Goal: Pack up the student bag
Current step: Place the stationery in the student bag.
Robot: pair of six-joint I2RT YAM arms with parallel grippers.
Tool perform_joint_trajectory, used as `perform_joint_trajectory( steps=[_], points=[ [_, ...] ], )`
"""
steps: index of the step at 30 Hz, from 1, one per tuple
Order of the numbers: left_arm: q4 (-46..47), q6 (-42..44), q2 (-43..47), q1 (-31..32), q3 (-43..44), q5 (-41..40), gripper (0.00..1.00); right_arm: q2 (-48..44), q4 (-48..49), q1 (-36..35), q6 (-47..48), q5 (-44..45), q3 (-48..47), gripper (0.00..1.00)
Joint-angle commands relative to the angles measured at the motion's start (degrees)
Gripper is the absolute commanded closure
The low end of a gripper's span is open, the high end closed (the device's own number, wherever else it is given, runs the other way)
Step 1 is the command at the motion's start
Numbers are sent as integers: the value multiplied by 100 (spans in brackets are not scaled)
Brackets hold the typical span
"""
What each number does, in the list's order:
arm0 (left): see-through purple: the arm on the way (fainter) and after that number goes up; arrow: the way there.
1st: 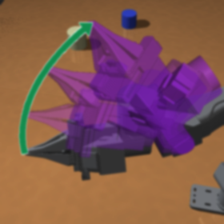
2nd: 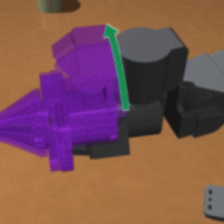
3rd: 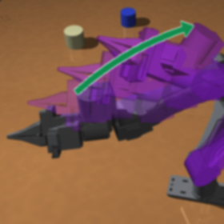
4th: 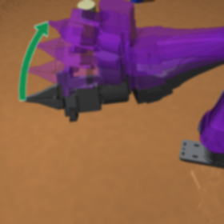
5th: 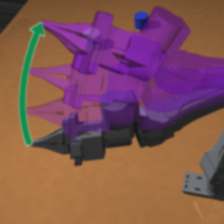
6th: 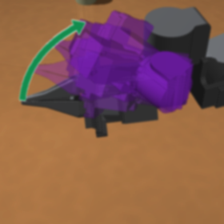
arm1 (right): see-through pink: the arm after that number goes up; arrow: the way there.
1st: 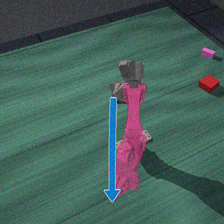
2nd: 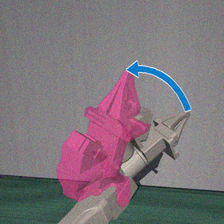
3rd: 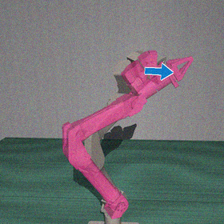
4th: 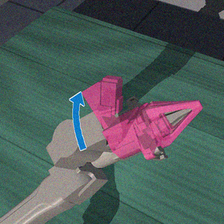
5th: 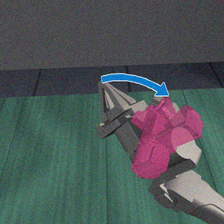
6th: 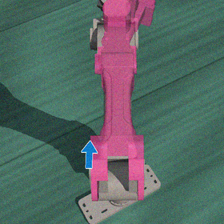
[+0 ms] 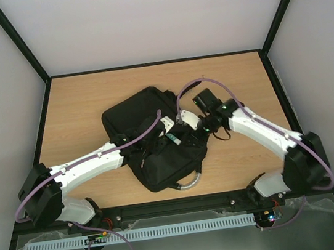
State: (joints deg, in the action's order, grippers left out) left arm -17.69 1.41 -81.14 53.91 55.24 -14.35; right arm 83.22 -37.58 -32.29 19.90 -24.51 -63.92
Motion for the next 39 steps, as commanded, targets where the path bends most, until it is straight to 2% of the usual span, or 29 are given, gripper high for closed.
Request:
perform_joint_trajectory(
  steps=[1, 3, 9, 24, 39],
  points=[
    [47, -35, 15, -19, 184, 66, 97, -1127, 881, -5, 1559, 790, 991, 43],
    [48, -34, 11, -21, 187, 66, 98, -1554, 1502, -5, 2140, 846, 1460, 33],
    [47, -44, -24, -21, 181, 74, 98, -1190, 1886, -14, 2586, 705, 1617, 29],
    [53, -27, -64, -20, 179, 73, 98, -367, 2545, -171, 2521, 844, 1513, 29],
    [49, -18, -62, -29, 179, 73, 98, 323, 3505, -198, 1529, 704, 1113, 36]
  ],
)
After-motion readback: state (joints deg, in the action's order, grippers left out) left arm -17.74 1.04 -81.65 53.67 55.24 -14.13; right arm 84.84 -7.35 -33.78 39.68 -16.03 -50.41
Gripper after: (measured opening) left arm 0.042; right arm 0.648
